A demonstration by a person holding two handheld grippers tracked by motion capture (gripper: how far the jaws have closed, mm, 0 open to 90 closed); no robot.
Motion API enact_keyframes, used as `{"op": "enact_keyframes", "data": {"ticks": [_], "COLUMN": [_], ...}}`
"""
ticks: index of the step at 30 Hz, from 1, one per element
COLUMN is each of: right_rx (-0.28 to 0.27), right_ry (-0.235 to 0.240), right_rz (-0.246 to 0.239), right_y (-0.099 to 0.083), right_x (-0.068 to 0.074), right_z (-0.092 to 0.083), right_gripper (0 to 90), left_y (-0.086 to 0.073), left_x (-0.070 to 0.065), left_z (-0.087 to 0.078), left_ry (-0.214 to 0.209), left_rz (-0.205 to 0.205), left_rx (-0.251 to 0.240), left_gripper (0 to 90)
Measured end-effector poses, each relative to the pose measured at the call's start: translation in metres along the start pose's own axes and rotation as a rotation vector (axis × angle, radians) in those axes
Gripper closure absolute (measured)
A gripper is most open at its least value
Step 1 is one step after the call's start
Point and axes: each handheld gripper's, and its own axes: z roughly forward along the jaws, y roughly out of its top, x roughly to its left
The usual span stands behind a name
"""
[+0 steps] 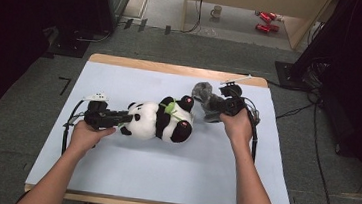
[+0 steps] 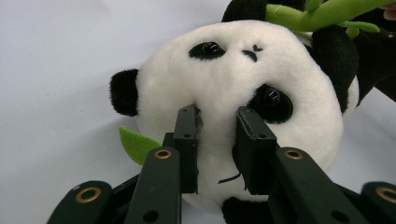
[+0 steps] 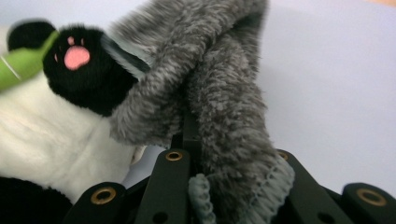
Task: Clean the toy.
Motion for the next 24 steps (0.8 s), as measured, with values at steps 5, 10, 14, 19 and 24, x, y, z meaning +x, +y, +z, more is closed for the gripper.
{"op": "enact_keyframes", "data": {"ticks": [5, 10, 14, 19, 24], "right_rx": [-0.086, -0.14, -0.142, -0.064, -0.057], "right_ry": [0.058, 0.107, 0.131, 0.114, 0.088], "right_rz": [-0.001, -0.047, -0.105, -0.138, -0.136], "right_y": [0.012, 0.029, 0.038, 0.031, 0.018], "right_x": [0.008, 0.033, 0.055, 0.066, 0.058], "right_z": [-0.017, -0.022, -0.015, 0.013, 0.021], "right_gripper": [79.8, 79.7, 79.6, 79.5, 79.6], "left_y": [0.0, 0.0, 0.0, 0.0, 0.0], "left_x": [0.0, 0.0, 0.001, 0.0, 0.0], "left_z": [0.0, 0.0, 0.0, 0.0, 0.001], "left_ry": [0.0, -0.002, -0.003, 0.0, 0.005], "left_rz": [-0.002, 0.0, 0.003, 0.01, 0.0], "left_rx": [-0.001, -0.001, -0.002, -0.003, -0.014], "left_gripper": [71.9, 71.9, 71.9, 72.0, 72.1]}}
